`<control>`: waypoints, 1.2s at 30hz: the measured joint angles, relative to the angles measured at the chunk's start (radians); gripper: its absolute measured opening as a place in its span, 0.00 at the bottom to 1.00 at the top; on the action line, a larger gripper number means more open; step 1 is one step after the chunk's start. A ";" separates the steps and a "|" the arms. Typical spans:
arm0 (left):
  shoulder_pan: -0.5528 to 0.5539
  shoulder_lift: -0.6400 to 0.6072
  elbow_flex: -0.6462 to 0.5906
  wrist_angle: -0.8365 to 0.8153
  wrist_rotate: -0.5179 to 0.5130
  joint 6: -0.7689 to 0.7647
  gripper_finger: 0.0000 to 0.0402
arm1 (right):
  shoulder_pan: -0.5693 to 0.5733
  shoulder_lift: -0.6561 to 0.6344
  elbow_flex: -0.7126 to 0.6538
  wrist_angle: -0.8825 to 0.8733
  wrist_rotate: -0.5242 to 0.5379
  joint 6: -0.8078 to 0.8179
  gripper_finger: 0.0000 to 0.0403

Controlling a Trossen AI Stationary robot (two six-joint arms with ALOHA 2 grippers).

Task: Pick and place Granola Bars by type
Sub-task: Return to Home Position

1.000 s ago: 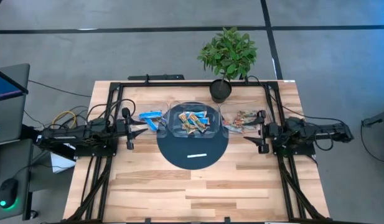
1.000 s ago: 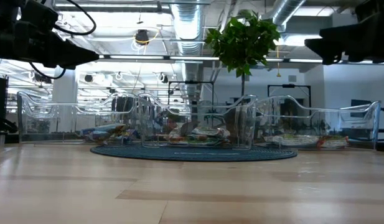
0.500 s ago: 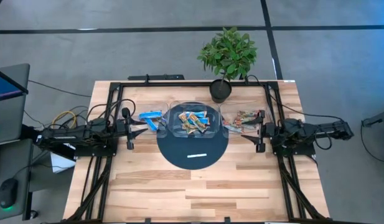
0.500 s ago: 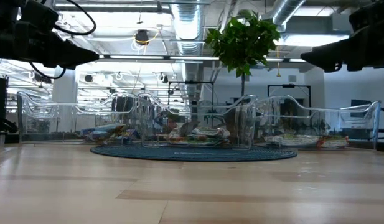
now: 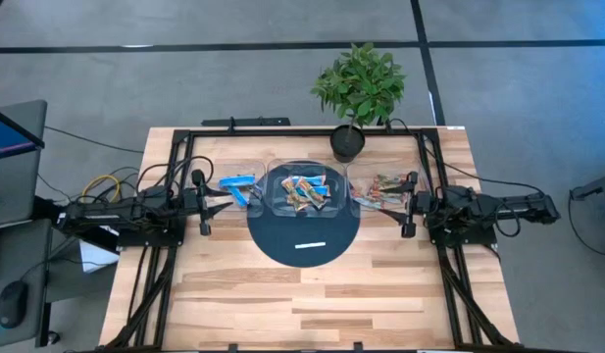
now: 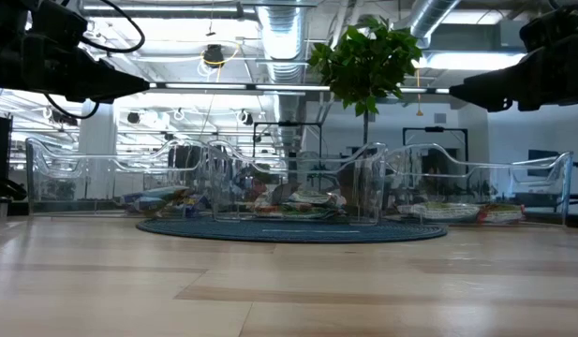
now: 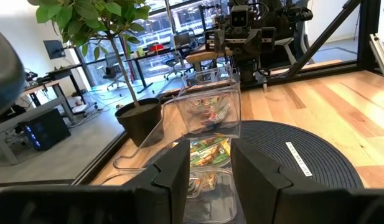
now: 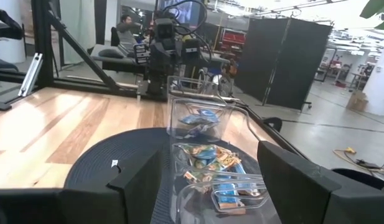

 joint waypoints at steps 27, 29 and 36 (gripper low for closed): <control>0.000 0.000 0.000 0.000 0.001 -0.007 0.28 | 0.000 0.000 0.000 -0.001 -0.001 0.000 0.63; 0.000 0.000 0.000 0.000 0.001 0.004 0.28 | 0.000 0.000 0.000 -0.002 -0.001 0.000 0.63; 0.000 0.000 0.000 0.000 0.001 -0.007 0.28 | 0.000 0.000 0.000 -0.002 -0.001 0.000 0.63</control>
